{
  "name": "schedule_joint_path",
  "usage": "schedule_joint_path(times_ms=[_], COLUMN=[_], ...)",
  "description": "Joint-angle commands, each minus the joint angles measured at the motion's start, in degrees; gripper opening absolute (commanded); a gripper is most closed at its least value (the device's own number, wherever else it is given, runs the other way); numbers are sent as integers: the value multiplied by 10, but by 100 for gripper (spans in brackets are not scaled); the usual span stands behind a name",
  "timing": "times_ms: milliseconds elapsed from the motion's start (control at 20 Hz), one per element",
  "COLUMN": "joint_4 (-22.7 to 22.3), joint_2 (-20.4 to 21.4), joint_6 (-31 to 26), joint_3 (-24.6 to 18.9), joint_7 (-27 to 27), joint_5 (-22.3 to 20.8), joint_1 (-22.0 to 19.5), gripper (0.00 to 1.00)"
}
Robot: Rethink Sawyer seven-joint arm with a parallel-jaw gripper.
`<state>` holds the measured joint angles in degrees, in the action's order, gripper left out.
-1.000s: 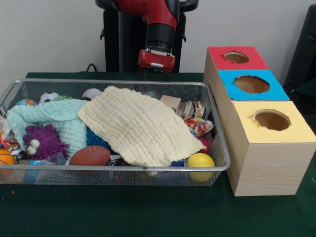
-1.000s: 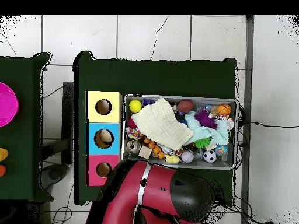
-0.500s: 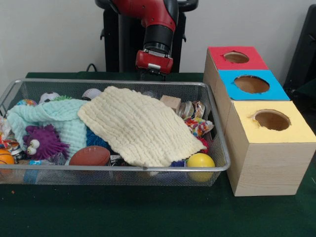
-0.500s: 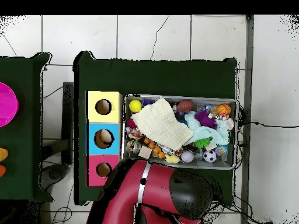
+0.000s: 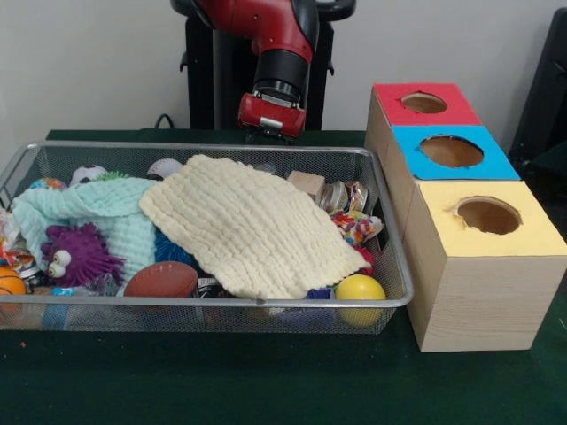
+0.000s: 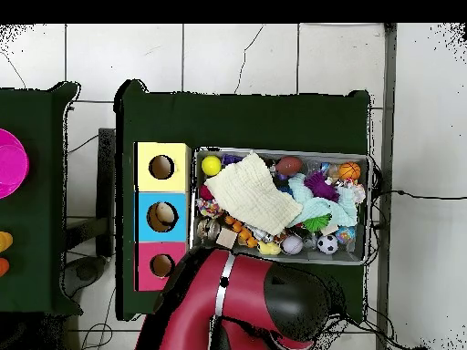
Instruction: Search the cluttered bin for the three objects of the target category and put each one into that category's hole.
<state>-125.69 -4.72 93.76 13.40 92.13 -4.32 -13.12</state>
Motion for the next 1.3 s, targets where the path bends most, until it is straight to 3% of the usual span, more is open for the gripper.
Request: schedule_joint_path(times_ms=[50,300,350,1300], joint_4=[72,71,71,50], joint_2=[-25,-17,-14,35], joint_6=[3,-32,-42,-154], joint_3=[-35,-35,-35,-37], joint_7=[121,121,121,111], joint_5=[43,30,26,1], joint_1=[1,-1,-1,-1], gripper=[100,100,0,0])
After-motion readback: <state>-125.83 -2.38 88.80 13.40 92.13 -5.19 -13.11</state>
